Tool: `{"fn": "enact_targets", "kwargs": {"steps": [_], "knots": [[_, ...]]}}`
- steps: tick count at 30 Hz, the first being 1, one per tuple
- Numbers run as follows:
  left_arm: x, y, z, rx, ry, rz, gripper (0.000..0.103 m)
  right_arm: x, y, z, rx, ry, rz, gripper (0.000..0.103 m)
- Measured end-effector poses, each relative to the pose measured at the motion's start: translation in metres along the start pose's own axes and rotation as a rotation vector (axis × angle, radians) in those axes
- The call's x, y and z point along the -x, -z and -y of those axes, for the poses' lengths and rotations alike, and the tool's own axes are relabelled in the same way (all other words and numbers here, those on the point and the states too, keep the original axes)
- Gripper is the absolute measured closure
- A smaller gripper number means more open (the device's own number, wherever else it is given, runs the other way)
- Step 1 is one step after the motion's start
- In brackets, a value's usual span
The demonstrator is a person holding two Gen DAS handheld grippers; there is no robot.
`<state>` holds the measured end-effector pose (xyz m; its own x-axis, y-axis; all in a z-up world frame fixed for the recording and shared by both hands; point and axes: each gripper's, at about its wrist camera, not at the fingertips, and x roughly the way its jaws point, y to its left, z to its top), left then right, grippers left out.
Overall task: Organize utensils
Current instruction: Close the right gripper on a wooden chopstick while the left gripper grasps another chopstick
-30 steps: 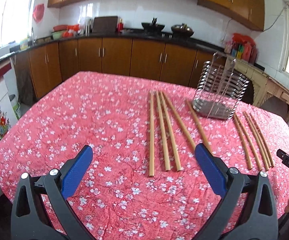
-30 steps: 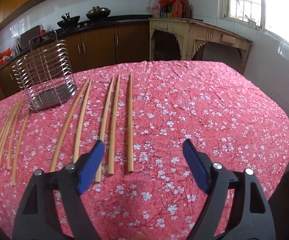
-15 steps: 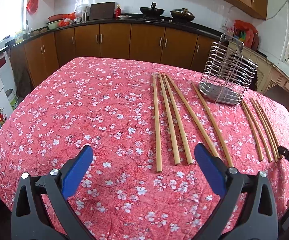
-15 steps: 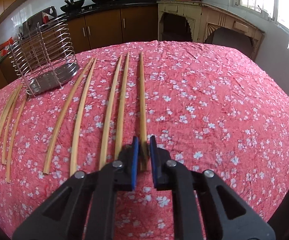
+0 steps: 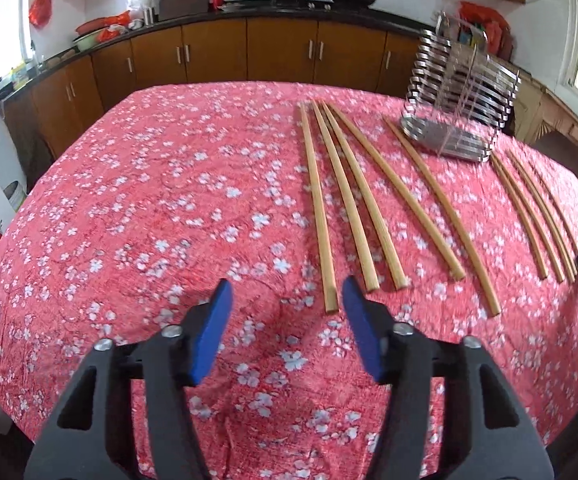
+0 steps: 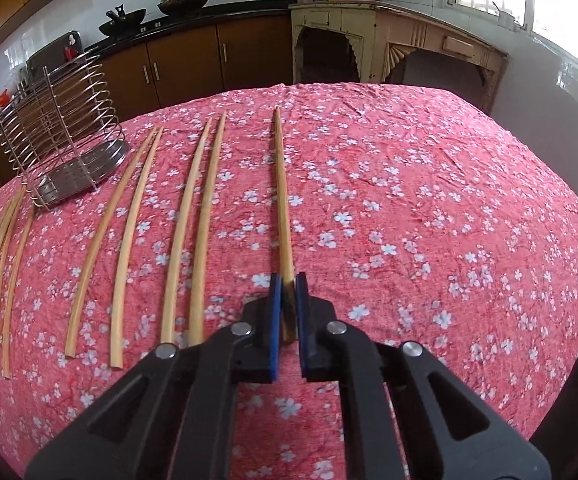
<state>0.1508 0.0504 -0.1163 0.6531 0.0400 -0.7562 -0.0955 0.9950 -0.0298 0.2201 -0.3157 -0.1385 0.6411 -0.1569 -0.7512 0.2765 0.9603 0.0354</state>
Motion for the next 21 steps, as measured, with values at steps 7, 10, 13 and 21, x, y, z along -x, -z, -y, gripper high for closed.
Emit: {"fn": "enact_targets", "kwargs": {"steps": [7,10,13,21], "knots": [[-0.010,-0.011,0.010,-0.057,-0.029,-0.024,0.059,-0.002,-0.001,-0.003,-0.002,0.002,-0.003,0.095],[-0.011,-0.013,0.013,-0.072,-0.028,-0.026,0.076,-0.005,-0.004,-0.003,-0.002,0.024,-0.004,0.095],[-0.020,-0.026,0.015,-0.100,-0.030,-0.051,0.095,-0.010,-0.012,0.003,-0.018,0.033,-0.023,0.094],[-0.054,-0.066,-0.009,-0.093,-0.031,-0.079,0.096,-0.036,-0.042,0.038,-0.081,0.080,-0.055,0.094]]}}
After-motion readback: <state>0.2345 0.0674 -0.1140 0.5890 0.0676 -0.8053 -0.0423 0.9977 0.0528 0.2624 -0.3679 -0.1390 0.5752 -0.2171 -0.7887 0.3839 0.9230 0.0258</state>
